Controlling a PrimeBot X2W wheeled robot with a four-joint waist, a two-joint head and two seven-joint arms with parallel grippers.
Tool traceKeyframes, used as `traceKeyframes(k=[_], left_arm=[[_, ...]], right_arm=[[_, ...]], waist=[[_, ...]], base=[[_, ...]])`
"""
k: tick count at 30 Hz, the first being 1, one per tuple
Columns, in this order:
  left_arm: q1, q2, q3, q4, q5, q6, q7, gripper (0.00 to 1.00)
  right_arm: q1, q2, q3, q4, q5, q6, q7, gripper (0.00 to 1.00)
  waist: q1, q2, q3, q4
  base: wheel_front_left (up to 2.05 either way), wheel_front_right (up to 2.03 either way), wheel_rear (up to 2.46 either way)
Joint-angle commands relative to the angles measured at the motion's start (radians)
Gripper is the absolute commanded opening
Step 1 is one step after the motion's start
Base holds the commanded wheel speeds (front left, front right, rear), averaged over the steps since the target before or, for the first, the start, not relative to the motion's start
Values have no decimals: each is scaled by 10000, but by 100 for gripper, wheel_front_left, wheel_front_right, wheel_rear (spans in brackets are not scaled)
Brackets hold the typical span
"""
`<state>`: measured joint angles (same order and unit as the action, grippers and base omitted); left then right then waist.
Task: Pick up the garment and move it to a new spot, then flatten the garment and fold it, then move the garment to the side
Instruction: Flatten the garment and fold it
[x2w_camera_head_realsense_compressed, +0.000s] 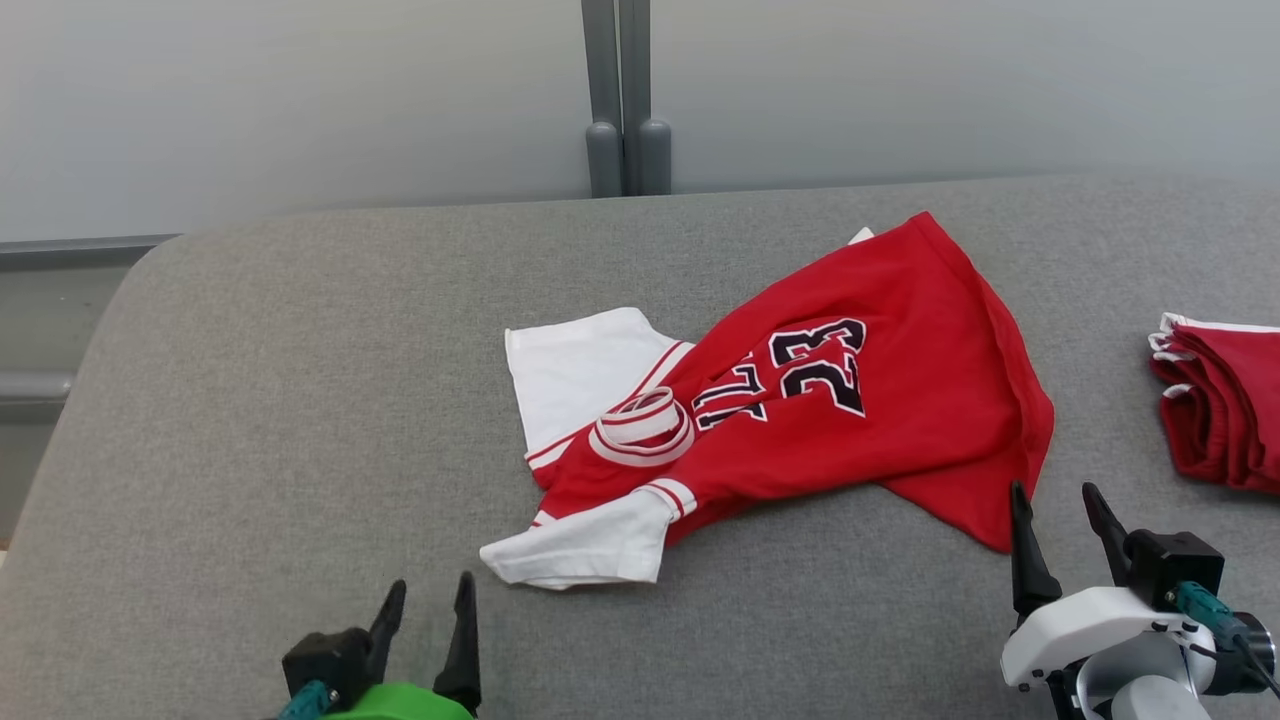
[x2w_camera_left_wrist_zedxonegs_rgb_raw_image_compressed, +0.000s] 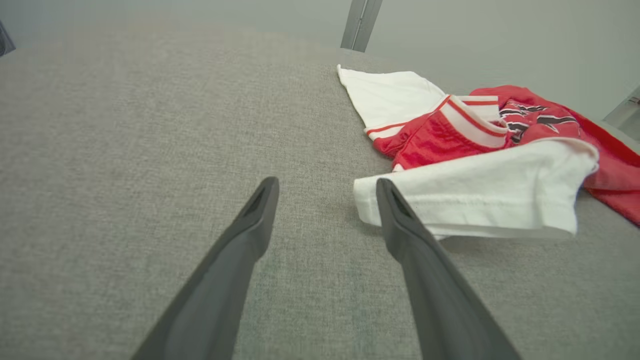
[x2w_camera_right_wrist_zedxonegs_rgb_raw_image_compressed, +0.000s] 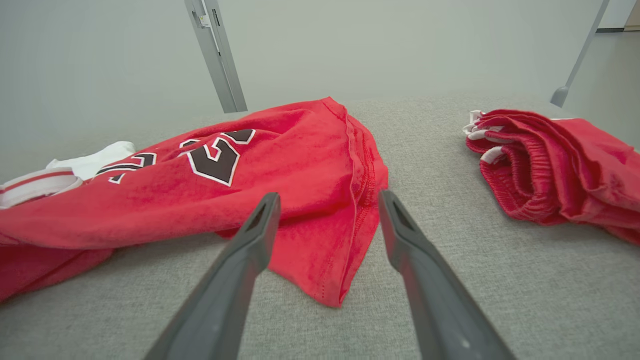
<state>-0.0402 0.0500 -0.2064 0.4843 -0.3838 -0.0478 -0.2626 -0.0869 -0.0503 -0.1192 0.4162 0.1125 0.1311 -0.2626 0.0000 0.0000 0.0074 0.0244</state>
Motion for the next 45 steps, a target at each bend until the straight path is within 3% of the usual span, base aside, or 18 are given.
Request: traceKeyframes(k=[1,5,12,26,35,37,38,40,41,45], left_arm=[[104,23,-172,179,-223,-128,-25,100],[-276,27,-664,454,-1018,-485,-25,100],[-782,28,-883,636,-1588,-724,-24,100],[-1157,30,-1354,734,-2618,-836,-24,100],[-1194,30,-1306,504,-2567,-834,-24,100],[-1145,30,-1356,457,-2605,-834,-24,81],[-1109,30,-1389,436,-2625,-835,-24,58],[-1051,30,-1403,391,-2626,-835,-24,25],[-1026,30,-1403,370,-2605,-835,-24,0],[-906,30,-1259,195,-2550,-835,-24,0]], right_arm=[[64,-14,-11,41,-61,-9,-27,100],[-199,-16,-47,20,-134,-9,-27,100],[-490,-16,-114,-110,-243,-9,-27,100],[-728,-15,-155,-182,-208,-9,-27,100],[-797,-15,-132,-172,-168,-9,-27,100],[-789,-15,-151,-167,-152,-9,-27,100],[-782,-15,-162,-161,-141,-9,-27,100],[-758,-15,-176,-136,-117,-9,-27,100],[-742,-14,-174,-124,-111,-9,-27,100],[-686,-15,-197,-47,-85,-9,-27,100]], waist=[[0,0,119,-19],[0,0,420,-100],[0,0,924,-261],[0,0,1335,-471],[0,0,1376,-464],[0,0,1363,-446],[0,0,1355,-431],[0,0,1335,-396],[0,0,1328,-379],[0,0,1315,-300]], base=[[0,0,0],[0,0,0],[0,0,0],[0,0,0],[0,0,0],[0,0,0],[0,0,0],[0,0,0],[0,0,0],[0,0,0]])
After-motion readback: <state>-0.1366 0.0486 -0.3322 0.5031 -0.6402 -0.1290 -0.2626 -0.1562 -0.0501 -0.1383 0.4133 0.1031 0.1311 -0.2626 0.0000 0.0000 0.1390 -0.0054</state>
